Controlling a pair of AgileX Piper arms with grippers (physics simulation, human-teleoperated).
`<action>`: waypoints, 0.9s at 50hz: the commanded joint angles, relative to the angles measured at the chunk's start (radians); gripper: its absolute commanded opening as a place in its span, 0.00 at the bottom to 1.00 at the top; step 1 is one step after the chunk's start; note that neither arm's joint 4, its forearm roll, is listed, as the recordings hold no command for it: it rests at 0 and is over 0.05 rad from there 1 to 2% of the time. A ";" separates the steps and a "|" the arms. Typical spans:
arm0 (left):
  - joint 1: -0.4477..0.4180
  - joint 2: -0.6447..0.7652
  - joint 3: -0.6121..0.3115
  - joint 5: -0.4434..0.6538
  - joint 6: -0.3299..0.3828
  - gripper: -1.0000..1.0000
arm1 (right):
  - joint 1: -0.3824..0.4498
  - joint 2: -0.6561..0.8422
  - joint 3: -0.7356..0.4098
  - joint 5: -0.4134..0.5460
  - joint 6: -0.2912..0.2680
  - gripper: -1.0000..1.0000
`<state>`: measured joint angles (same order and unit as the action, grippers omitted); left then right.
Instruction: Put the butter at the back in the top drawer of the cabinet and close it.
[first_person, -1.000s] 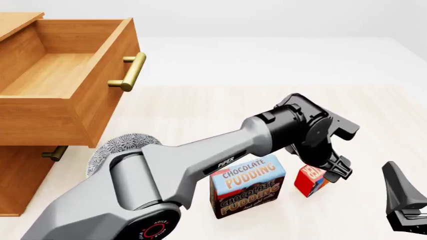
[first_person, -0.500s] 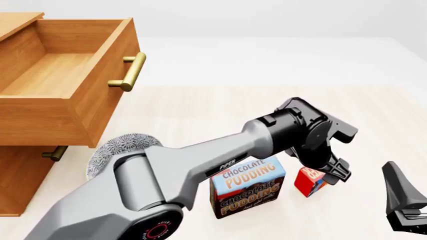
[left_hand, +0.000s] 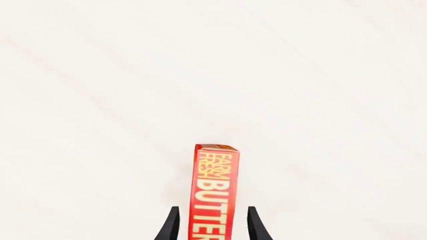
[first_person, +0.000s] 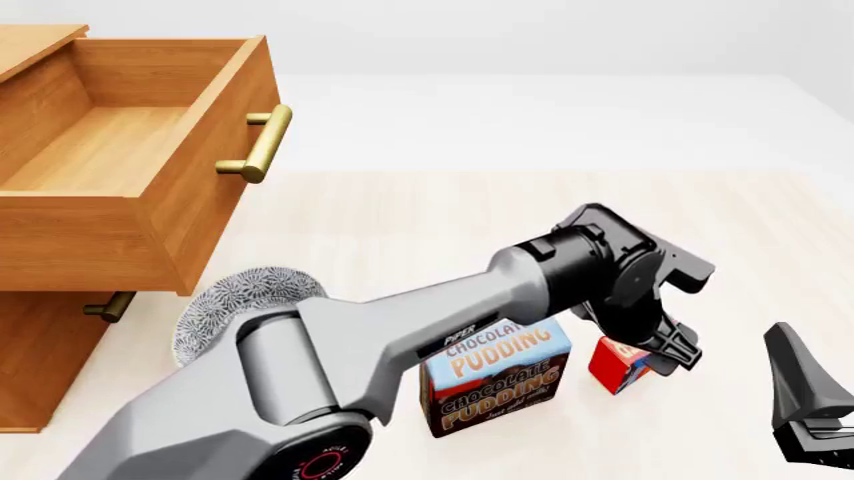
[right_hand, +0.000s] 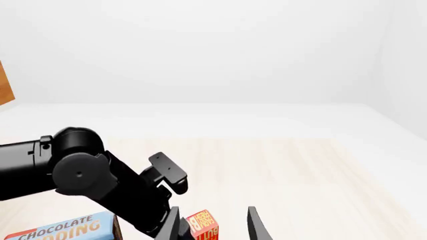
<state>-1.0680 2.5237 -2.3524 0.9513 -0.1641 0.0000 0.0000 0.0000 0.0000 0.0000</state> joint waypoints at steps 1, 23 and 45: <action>-0.003 0.010 -0.007 0.000 -0.006 1.00 | 0.000 0.000 0.000 0.000 0.000 1.00; -0.002 0.024 -0.017 0.002 -0.011 1.00 | 0.000 0.000 0.000 0.000 0.000 1.00; 0.001 0.035 -0.018 -0.004 -0.017 1.00 | 0.000 0.000 0.000 0.000 0.000 1.00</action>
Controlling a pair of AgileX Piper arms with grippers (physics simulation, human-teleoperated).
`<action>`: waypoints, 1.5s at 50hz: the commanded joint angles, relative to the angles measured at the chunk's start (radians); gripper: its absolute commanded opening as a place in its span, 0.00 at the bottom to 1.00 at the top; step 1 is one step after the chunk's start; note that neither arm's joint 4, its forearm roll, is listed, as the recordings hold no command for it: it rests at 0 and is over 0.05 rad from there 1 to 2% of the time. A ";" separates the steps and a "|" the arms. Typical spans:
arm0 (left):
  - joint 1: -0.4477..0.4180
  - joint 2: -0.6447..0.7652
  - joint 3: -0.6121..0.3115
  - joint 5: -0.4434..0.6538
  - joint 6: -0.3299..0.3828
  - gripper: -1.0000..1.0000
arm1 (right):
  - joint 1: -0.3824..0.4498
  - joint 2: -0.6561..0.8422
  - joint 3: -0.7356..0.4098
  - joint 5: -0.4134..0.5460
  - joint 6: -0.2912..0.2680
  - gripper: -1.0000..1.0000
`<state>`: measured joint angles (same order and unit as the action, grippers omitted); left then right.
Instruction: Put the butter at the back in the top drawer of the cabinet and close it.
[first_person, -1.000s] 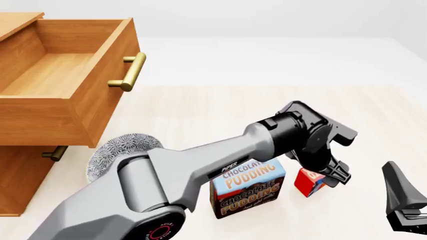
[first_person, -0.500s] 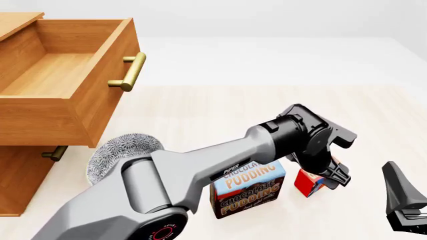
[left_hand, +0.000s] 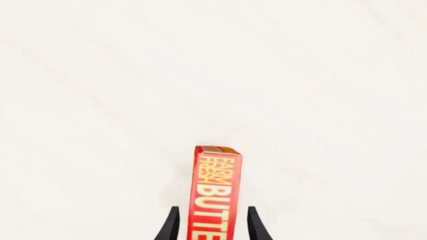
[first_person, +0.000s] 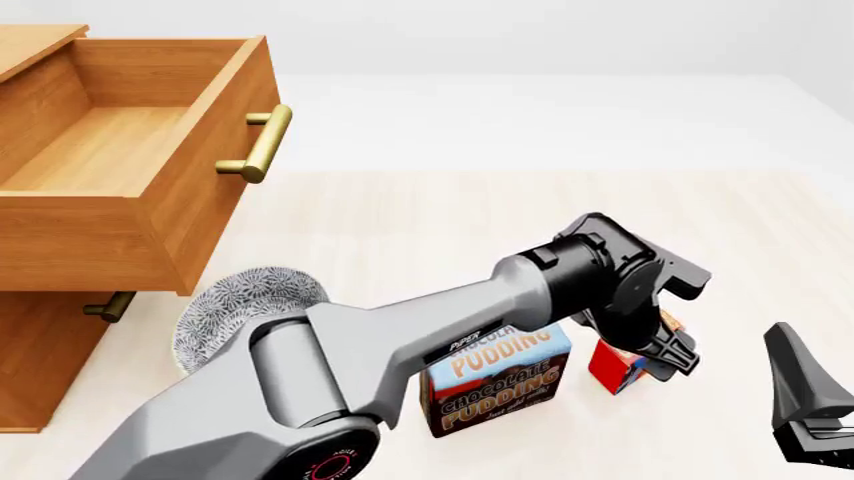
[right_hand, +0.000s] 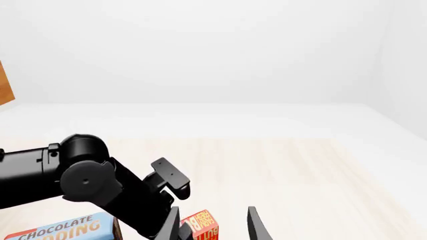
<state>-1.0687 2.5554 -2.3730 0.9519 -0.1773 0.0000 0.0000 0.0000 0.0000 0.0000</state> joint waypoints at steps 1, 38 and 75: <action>0.002 0.004 0.003 -0.005 -0.004 1.00 | 0.000 0.000 0.000 0.000 0.000 1.00; -0.015 0.059 -0.022 0.007 -0.031 0.00 | 0.000 0.000 0.000 0.000 0.000 1.00; -0.027 -0.103 0.025 -0.084 -0.026 0.00 | 0.000 0.000 0.000 0.000 0.000 1.00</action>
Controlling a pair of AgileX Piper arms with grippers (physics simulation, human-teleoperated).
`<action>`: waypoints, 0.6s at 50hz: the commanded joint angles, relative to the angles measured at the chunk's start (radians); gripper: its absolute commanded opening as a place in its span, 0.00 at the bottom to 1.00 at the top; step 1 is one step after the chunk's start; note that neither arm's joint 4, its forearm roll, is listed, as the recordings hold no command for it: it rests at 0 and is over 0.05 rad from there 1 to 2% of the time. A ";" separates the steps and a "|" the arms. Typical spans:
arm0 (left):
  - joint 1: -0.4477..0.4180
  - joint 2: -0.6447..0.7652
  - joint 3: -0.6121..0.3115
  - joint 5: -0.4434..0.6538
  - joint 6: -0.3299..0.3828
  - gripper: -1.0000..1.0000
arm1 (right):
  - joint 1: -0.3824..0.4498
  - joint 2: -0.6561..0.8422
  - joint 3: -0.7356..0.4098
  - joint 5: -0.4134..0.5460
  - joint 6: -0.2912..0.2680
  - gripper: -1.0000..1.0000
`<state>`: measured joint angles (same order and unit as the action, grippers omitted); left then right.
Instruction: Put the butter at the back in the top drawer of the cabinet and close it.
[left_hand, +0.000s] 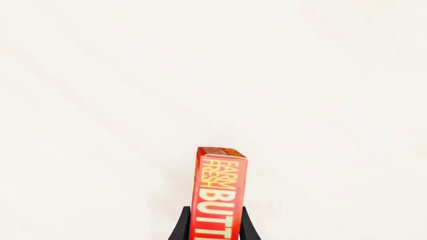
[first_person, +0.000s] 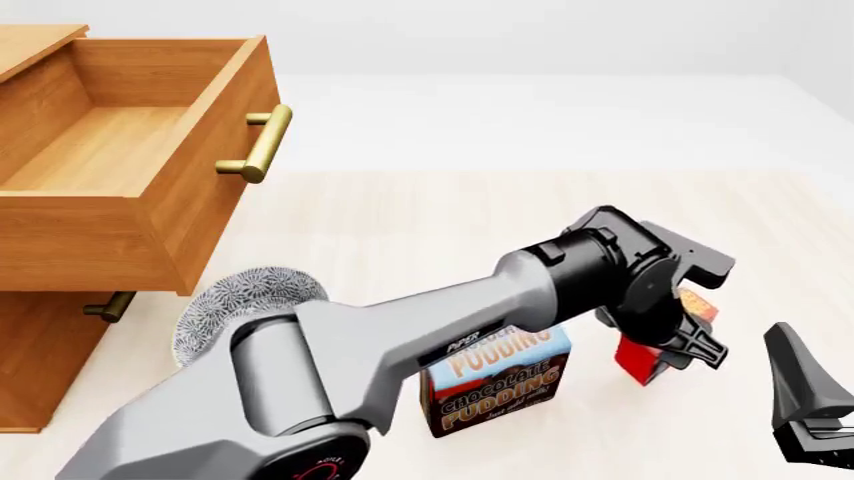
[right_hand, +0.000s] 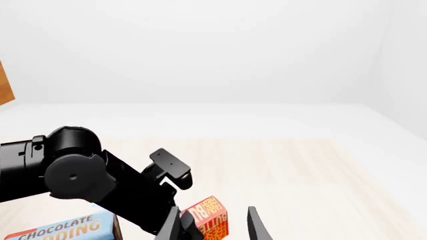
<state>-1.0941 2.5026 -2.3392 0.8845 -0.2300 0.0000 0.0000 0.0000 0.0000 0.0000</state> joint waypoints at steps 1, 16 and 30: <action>-0.004 -0.056 -0.013 -0.016 0.028 0.00 | 0.000 0.000 0.000 0.000 0.000 1.00; 0.004 -0.097 -0.017 -0.005 0.044 0.00 | 0.000 0.000 0.000 0.000 0.000 1.00; 0.023 -0.204 0.054 -0.023 0.060 0.00 | 0.000 0.000 0.000 0.000 0.000 1.00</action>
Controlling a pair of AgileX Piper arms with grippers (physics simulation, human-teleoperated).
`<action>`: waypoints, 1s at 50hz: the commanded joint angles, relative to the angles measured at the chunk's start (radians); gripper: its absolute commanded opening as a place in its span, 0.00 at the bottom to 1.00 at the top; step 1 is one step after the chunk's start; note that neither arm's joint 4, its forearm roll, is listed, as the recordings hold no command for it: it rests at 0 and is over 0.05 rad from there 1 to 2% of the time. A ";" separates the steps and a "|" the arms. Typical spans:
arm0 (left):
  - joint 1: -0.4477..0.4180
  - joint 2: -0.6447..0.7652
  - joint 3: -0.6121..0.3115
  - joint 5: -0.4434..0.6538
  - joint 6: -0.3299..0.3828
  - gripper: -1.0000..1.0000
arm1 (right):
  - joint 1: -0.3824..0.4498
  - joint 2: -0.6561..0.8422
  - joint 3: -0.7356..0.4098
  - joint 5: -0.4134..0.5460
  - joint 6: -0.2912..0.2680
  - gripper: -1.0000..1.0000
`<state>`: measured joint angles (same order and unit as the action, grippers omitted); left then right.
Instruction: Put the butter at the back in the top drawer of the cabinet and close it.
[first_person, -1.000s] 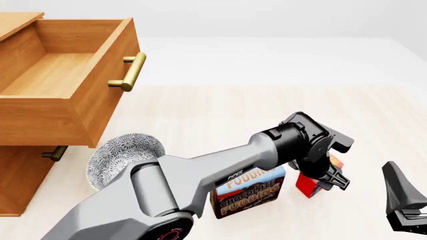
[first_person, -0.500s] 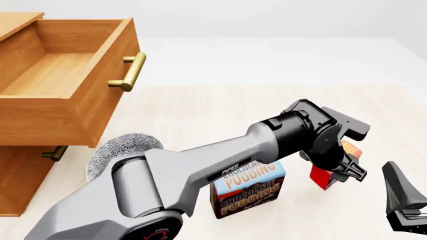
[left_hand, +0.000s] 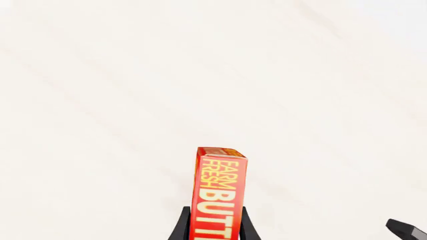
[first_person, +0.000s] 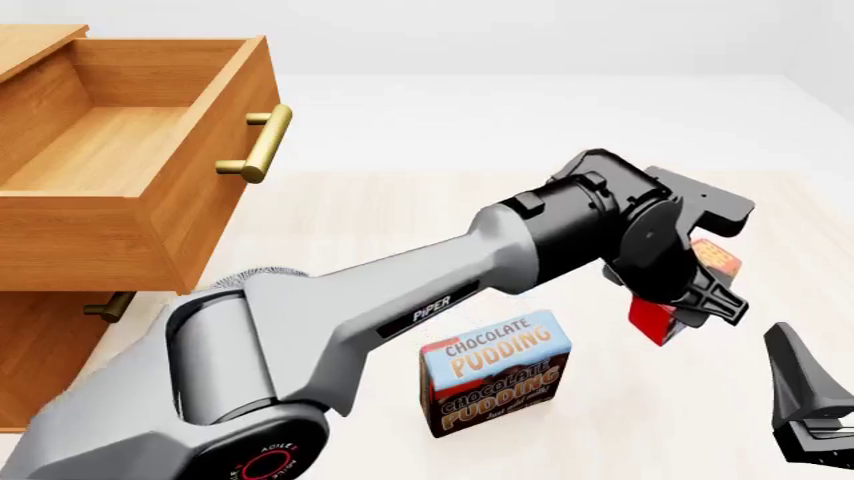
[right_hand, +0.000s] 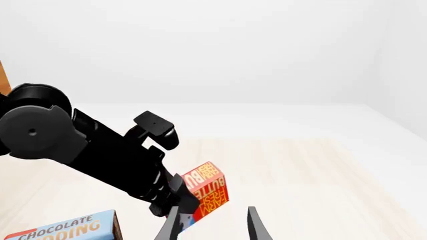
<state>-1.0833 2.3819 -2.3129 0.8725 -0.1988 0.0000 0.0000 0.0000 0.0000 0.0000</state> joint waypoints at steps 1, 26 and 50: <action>0.016 -0.092 0.036 -0.016 0.033 0.00 | 0.000 0.000 0.000 0.000 0.000 1.00; 0.072 -0.262 0.164 -0.053 0.059 0.00 | 0.000 0.000 0.000 0.000 0.000 1.00; 0.113 -0.442 0.302 -0.083 0.109 0.00 | 0.000 0.000 0.000 0.000 0.000 1.00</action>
<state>-0.9881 2.0268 -2.0511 0.8024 -0.1255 0.0000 0.0000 0.0000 0.0000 0.0000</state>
